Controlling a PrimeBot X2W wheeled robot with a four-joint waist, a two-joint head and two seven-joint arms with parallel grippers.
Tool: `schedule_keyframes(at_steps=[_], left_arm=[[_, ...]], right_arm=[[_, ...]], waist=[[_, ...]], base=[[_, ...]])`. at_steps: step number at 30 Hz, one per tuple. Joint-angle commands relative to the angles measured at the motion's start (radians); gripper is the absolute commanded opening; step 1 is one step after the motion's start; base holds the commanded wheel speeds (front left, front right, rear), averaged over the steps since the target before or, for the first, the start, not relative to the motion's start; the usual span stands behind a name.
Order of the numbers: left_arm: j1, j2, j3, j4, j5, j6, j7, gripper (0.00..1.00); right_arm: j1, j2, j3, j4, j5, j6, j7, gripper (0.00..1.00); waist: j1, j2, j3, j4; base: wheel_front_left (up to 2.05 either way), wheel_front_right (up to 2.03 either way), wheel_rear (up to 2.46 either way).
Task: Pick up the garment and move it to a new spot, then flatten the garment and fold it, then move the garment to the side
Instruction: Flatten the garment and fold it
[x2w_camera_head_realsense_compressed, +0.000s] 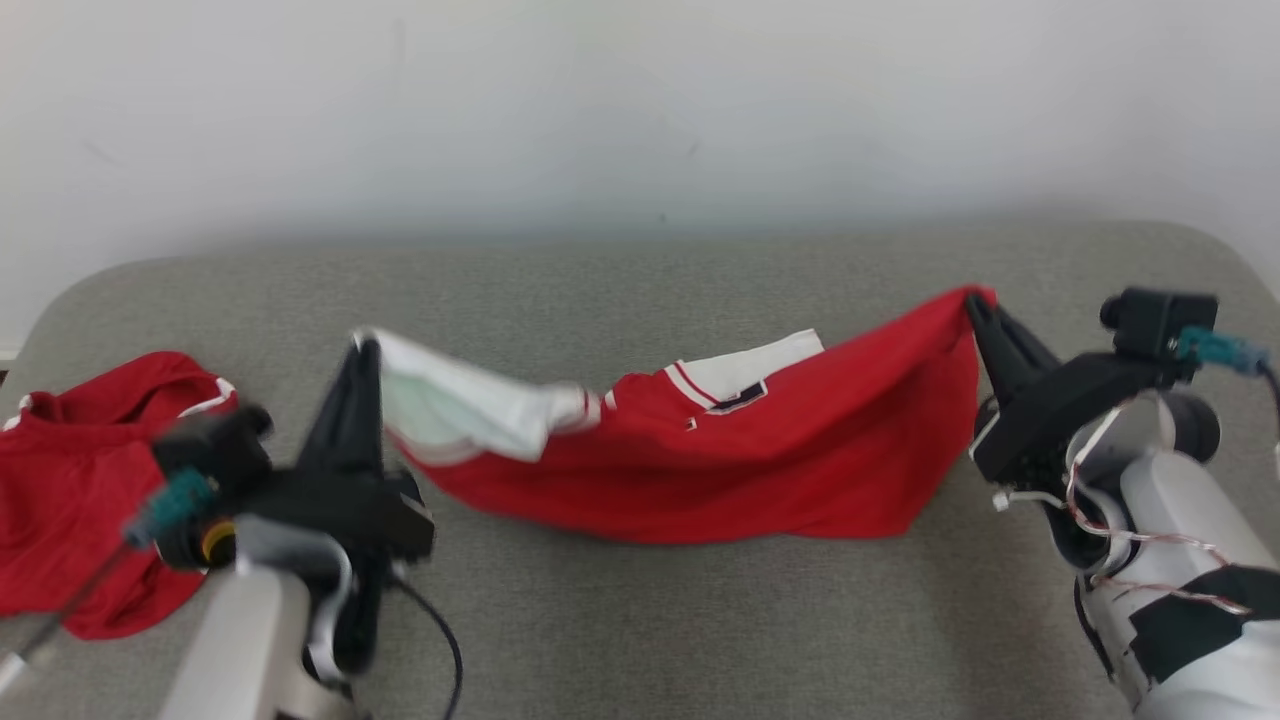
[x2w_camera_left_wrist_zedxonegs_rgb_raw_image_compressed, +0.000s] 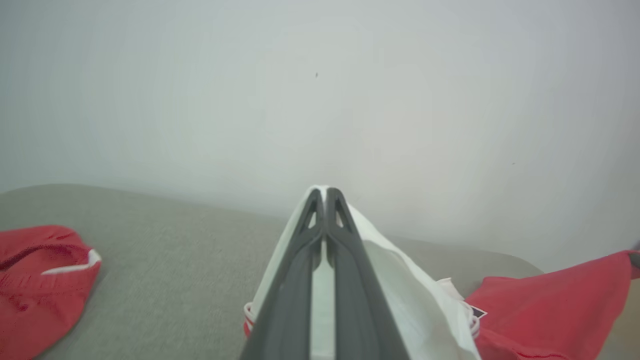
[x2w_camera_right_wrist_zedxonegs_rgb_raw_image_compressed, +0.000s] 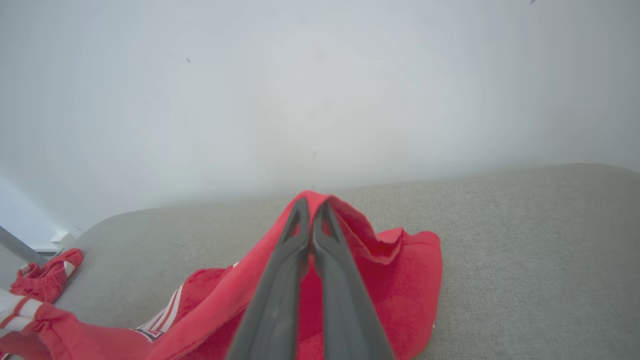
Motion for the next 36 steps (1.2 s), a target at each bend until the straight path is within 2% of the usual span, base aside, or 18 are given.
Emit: schedule_keyframes(at_steps=[1, 7, 12, 18, 23, 28, 33, 36], left_arm=[[-0.037, 0.010, 0.008, -0.022, -0.021, -0.004, 0.020, 0.00], [-0.194, 0.035, 0.025, -0.063, -0.067, -0.001, 0.121, 0.00], [-0.330, 0.061, 0.012, -0.046, -0.034, 0.013, 0.168, 0.00], [-0.577, 0.087, 0.009, -0.021, 0.023, 0.059, 0.176, 0.00], [-0.808, 0.112, 0.018, -0.009, 0.081, 0.108, 0.143, 0.00], [-1.010, 0.139, 0.021, 0.012, 0.143, 0.128, 0.051, 0.00], [-1.165, 0.136, 0.015, 0.010, 0.189, 0.129, -0.088, 0.00], [-1.226, 0.129, 0.016, -0.018, 0.195, 0.114, -0.130, 0.00]], right_arm=[[-0.016, -0.016, 0.015, -0.034, 0.021, -0.002, 0.007, 0.00], [-0.092, -0.069, 0.083, -0.122, 0.058, -0.002, 0.059, 0.00], [-0.198, -0.092, 0.091, -0.118, 0.038, -0.002, 0.071, 0.00], [-0.396, -0.065, 0.084, -0.070, 0.000, -0.002, 0.037, 0.00], [-0.558, -0.041, 0.040, -0.021, -0.022, -0.002, -0.028, 0.00], [-0.695, 0.001, -0.031, 0.049, -0.069, -0.002, -0.152, 0.00], [-0.813, 0.049, -0.160, 0.120, -0.199, -0.002, -0.330, 0.00], [-0.847, 0.081, -0.249, 0.086, -0.315, -0.002, -0.357, 0.00]], waist=[[0.0001, -0.0001, 0.003, -0.020], [0.0001, -0.0001, 0.048, -0.067], [0.0001, -0.0001, 0.118, -0.107], [0.0001, -0.0001, 0.262, -0.171], [0.0001, -0.0001, 0.384, -0.215], [0.0001, -0.0001, 0.477, -0.250], [0.0001, -0.0001, 0.534, -0.272], [0.0001, -0.0001, 0.571, -0.275]], base=[[0.00, 0.00, 0.00], [0.00, 0.00, 0.00], [0.00, 0.00, 0.00], [0.00, 0.00, 0.00], [0.00, 0.00, 0.00], [0.00, 0.00, 0.00], [0.00, 0.00, 0.00], [0.00, 0.00, 0.00]])
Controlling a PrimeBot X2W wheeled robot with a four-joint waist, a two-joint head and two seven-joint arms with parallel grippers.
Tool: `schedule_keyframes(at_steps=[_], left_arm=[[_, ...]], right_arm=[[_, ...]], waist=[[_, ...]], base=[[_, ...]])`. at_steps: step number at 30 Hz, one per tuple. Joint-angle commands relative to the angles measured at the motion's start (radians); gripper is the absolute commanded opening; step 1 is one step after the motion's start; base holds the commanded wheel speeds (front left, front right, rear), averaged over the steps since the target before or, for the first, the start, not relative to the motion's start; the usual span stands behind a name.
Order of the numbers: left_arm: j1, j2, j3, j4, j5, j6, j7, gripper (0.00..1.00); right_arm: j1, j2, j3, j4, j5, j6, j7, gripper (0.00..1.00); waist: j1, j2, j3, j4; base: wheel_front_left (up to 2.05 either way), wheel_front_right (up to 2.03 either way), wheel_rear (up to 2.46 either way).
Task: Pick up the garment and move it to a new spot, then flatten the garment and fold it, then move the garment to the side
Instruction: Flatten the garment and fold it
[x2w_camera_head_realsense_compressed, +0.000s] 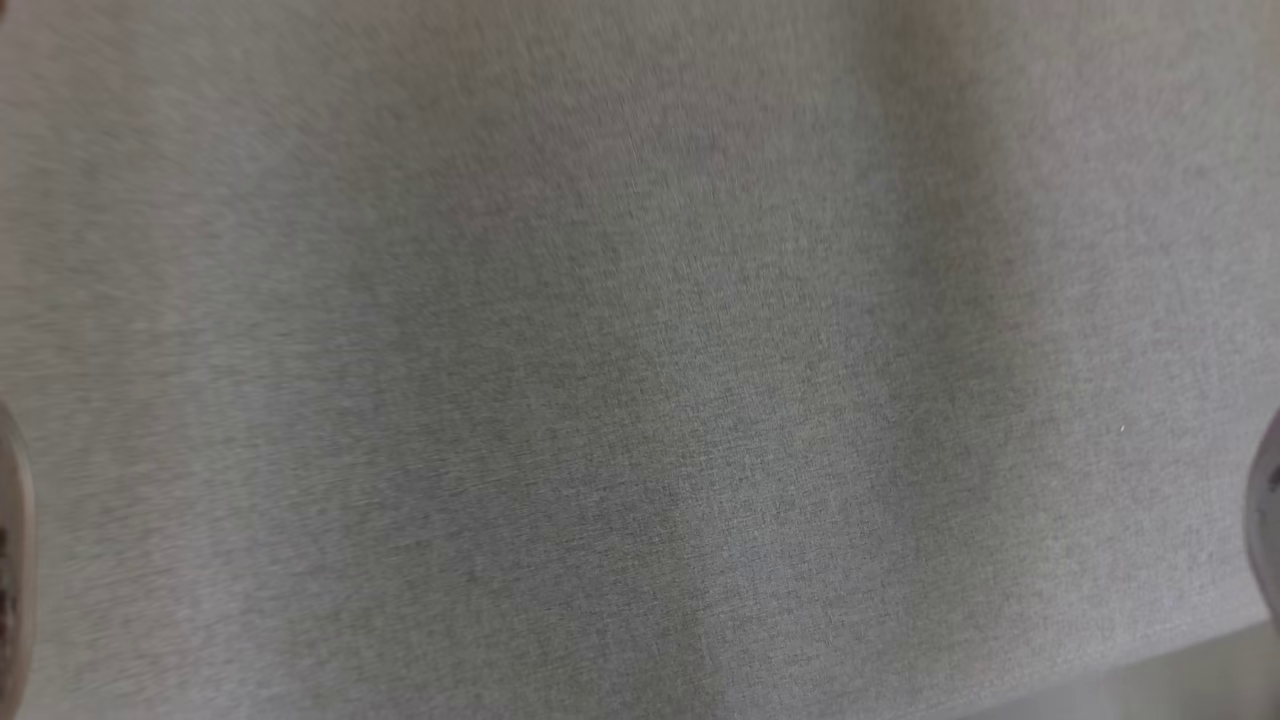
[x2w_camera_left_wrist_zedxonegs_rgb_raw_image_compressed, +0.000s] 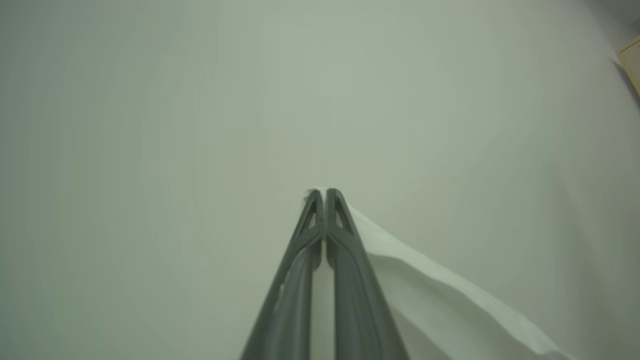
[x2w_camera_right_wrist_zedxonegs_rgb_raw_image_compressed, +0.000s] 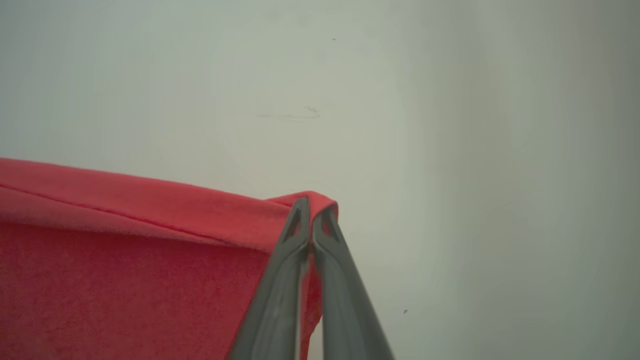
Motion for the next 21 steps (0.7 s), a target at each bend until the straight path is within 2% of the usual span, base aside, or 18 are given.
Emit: schedule_keyframes(at_steps=[1, 4, 8, 14, 18, 21], left_arm=[[-0.031, 0.000, 0.004, -0.019, 0.003, -0.012, -0.013, 0.00], [-0.002, 0.003, 0.012, -0.038, 0.005, -0.041, -0.021, 0.00], [0.094, 0.006, 0.029, -0.060, 0.009, -0.072, -0.023, 0.00], [0.249, -0.033, 0.020, -0.063, -0.028, -0.123, -0.024, 0.00], [0.302, -0.053, 0.019, -0.047, -0.084, -0.137, -0.020, 0.00], [0.375, -0.062, 0.005, -0.048, -0.126, -0.143, 0.018, 0.00]], right_arm=[[-0.009, 0.027, -0.044, -0.059, -0.061, -0.002, -0.005, 0.00], [0.051, 0.070, -0.094, -0.160, -0.161, -0.002, -0.003, 0.00], [0.113, 0.091, -0.062, -0.195, -0.224, -0.002, -0.004, 0.00], [0.193, 0.042, 0.017, -0.154, -0.227, -0.002, -0.004, 0.00], [0.221, 0.000, 0.071, -0.103, -0.209, -0.002, -0.001, 0.00], [0.251, -0.040, 0.141, -0.060, -0.161, -0.002, 0.056, 0.00]], waist=[[-0.0004, -0.0003, 0.104, -0.052], [-0.0004, -0.0003, 0.150, -0.052], [-0.0004, -0.0003, 0.193, -0.051], [-0.0004, -0.0003, 0.199, -0.018], [-0.0004, -0.0003, 0.170, 0.000], [-0.0004, -0.0003, 0.130, 0.020]], base=[[0.00, 0.00, 0.00], [0.00, 0.00, 0.00], [0.00, 0.00, 0.00], [0.00, 0.00, 0.00], [0.00, 0.00, 0.00], [0.00, 0.00, 0.00]])
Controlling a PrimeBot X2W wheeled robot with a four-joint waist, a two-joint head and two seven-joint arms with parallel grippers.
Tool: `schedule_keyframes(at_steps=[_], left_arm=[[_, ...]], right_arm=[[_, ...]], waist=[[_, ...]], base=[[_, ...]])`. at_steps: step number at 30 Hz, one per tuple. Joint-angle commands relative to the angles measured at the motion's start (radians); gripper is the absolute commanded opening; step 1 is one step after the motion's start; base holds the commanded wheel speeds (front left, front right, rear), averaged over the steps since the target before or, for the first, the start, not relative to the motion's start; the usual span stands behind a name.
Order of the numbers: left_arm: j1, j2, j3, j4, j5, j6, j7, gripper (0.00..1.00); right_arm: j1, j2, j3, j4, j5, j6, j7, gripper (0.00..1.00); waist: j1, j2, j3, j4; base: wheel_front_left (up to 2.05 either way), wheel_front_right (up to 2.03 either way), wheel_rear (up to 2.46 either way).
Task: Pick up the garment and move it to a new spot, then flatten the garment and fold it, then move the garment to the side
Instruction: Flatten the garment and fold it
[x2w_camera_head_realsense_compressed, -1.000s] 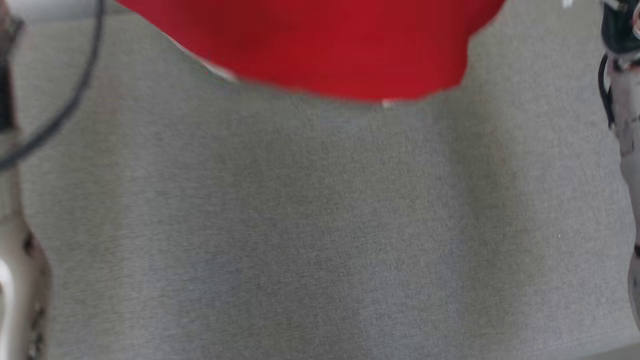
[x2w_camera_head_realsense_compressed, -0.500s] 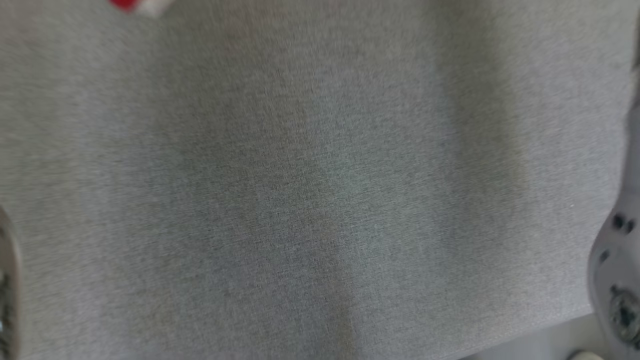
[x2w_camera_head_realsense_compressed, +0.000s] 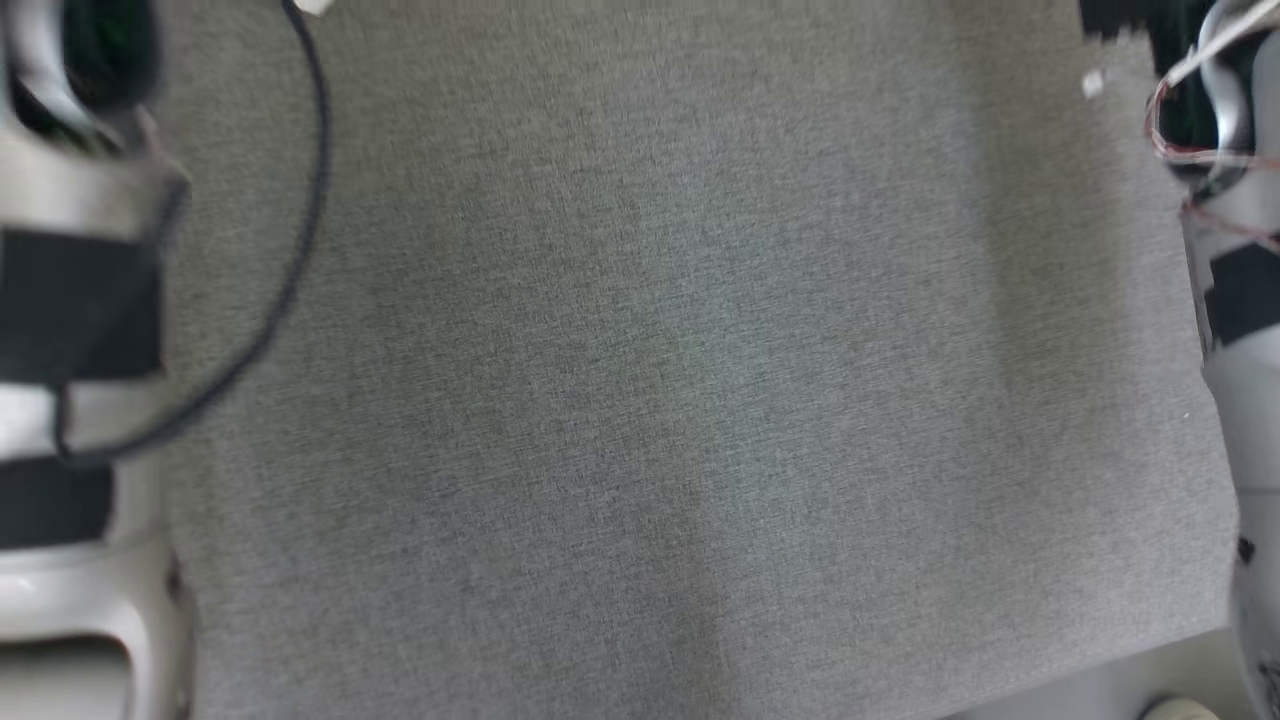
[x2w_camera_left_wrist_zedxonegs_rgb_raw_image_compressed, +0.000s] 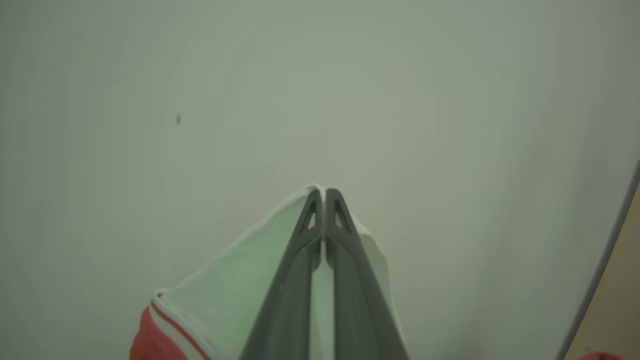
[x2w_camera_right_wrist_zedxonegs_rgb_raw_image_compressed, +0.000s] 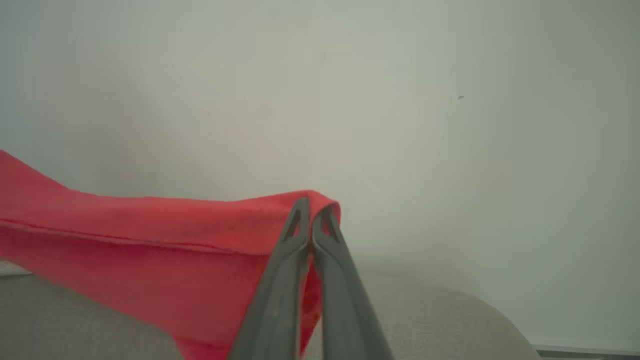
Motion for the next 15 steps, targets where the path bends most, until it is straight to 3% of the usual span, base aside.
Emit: schedule_keyframes(at_steps=[1, 9, 15], left_arm=[[0.036, -0.001, -0.002, -0.007, -0.017, -0.002, 0.015, 0.00], [0.334, -0.023, 0.022, -0.135, -0.160, 0.007, 0.139, 0.00], [0.710, -0.070, 0.044, -0.261, -0.280, 0.035, 0.180, 0.00]], right_arm=[[0.022, -0.020, 0.017, -0.001, 0.021, -0.003, 0.017, 0.00], [0.192, -0.130, 0.191, -0.053, 0.212, -0.003, 0.259, 0.00], [0.377, -0.175, 0.196, -0.090, 0.295, -0.003, 0.375, 0.00]], waist=[[-0.0001, -0.0002, -0.056, 0.036], [-0.0001, -0.0002, -0.207, 0.091], [-0.0001, -0.0002, -0.359, 0.151]], base=[[0.00, 0.00, 0.00], [0.00, 0.00, 0.00], [0.00, 0.00, 0.00]])
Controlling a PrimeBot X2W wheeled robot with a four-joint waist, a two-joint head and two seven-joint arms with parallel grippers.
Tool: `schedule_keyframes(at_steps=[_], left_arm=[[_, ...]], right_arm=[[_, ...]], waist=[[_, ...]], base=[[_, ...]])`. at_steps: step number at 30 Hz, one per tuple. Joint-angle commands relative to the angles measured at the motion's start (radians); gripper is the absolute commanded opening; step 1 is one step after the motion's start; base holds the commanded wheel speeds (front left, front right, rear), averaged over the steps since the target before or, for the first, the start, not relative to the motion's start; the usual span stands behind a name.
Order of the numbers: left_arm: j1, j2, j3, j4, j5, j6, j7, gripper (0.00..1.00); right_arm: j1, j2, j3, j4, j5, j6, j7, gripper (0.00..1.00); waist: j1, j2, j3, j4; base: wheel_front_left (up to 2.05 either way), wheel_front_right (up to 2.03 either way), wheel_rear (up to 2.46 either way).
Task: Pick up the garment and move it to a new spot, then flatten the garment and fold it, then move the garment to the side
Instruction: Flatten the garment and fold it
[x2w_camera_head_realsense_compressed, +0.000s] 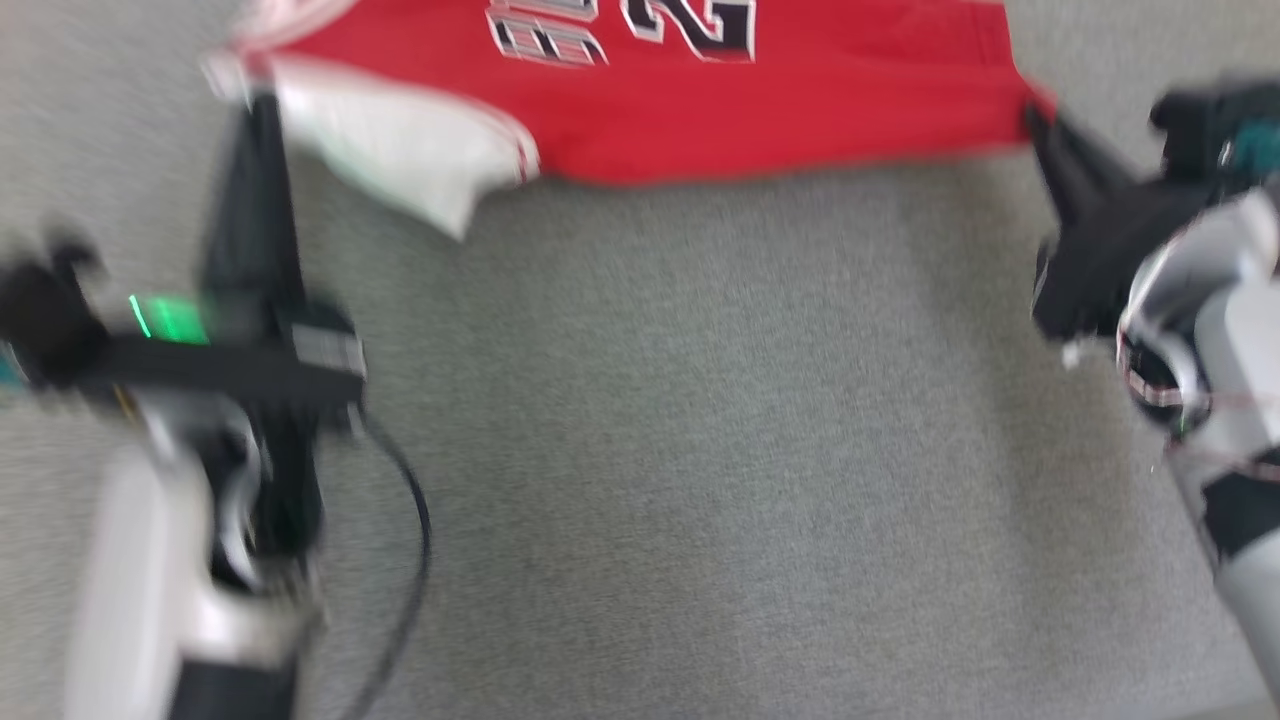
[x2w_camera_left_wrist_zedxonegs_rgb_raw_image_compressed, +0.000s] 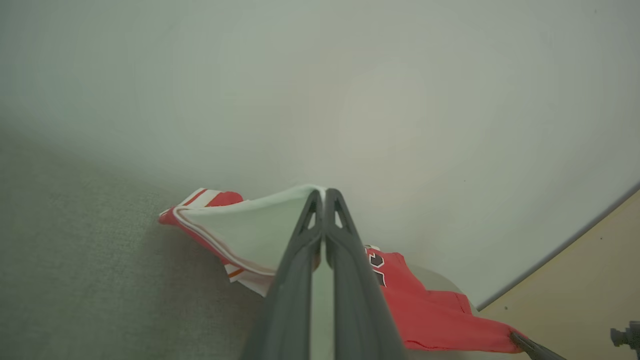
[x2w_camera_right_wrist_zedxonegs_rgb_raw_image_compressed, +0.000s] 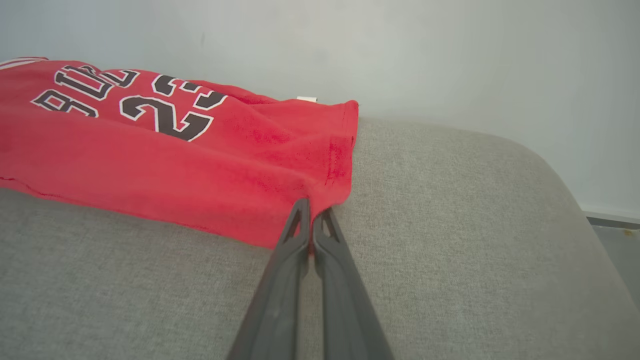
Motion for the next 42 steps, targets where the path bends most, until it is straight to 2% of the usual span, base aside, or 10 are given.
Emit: schedule_keyframes(at_steps=[1, 6, 11, 21, 29, 42], left_arm=[[0.062, -0.011, -0.002, -0.013, -0.018, 0.000, 0.004, 0.00], [0.314, -0.037, -0.030, -0.033, -0.119, -0.008, 0.016, 0.00], [0.494, -0.051, -0.062, -0.041, -0.201, -0.009, 0.040, 0.00], [0.757, -0.029, -0.101, -0.067, -0.348, 0.005, 0.202, 0.00], [0.847, -0.020, -0.119, -0.103, -0.372, 0.016, 0.241, 0.00], [0.904, 0.000, -0.128, -0.104, -0.392, 0.021, 0.271, 0.00]], right_arm=[[0.043, -0.006, -0.008, 0.000, 0.013, -0.002, 0.011, 0.00], [0.187, -0.022, -0.050, 0.005, 0.022, -0.002, 0.059, 0.00], [0.319, -0.010, -0.101, -0.001, 0.002, -0.002, 0.098, 0.00], [0.533, 0.045, -0.206, -0.024, -0.055, -0.003, 0.152, 0.00], [0.659, 0.063, -0.329, -0.099, -0.144, -0.003, 0.225, 0.00], [0.836, 0.160, -0.489, -0.330, -0.297, -0.003, 0.344, 0.00]], waist=[[0.0003, 0.0001, -0.133, 0.077], [0.0003, 0.0001, -0.238, 0.121], [0.0003, 0.0001, -0.324, 0.148], [0.0003, 0.0001, -0.430, 0.180], [0.0003, 0.0001, -0.449, 0.188], [0.0003, 0.0001, -0.446, 0.139]], base=[[0.00, 0.00, 0.00], [0.00, 0.00, 0.00], [0.00, 0.00, 0.00], [0.00, 0.00, 0.00], [0.00, 0.00, 0.00], [0.00, 0.00, 0.00]])
